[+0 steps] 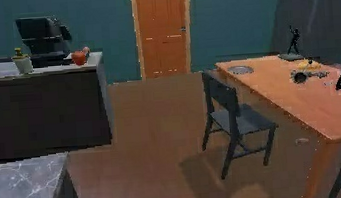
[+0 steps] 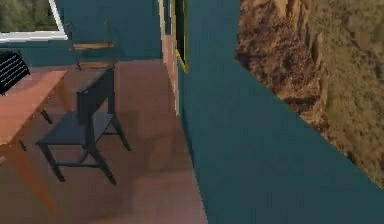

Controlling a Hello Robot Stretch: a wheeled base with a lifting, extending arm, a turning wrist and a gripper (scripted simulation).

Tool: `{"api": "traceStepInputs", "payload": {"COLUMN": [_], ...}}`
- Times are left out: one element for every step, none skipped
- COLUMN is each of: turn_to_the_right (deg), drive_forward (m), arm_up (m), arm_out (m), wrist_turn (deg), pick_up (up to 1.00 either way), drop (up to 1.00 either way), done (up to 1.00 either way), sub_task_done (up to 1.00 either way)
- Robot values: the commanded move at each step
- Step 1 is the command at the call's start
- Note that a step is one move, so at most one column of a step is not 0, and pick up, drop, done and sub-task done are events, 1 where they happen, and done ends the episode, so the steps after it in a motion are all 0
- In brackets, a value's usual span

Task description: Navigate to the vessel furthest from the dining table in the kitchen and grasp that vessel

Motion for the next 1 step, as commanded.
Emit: {"api": "traceStepInputs", "payload": {"turn_to_the_right": [0.0], "drive_forward": [0.8], "arm_up": [0.0], "arm_out": [0.0], "wrist_turn": [0.0], "pick_up": [0.0], "drop": [0.0], "done": [0.0], "sub_task_done": [0.0]}}
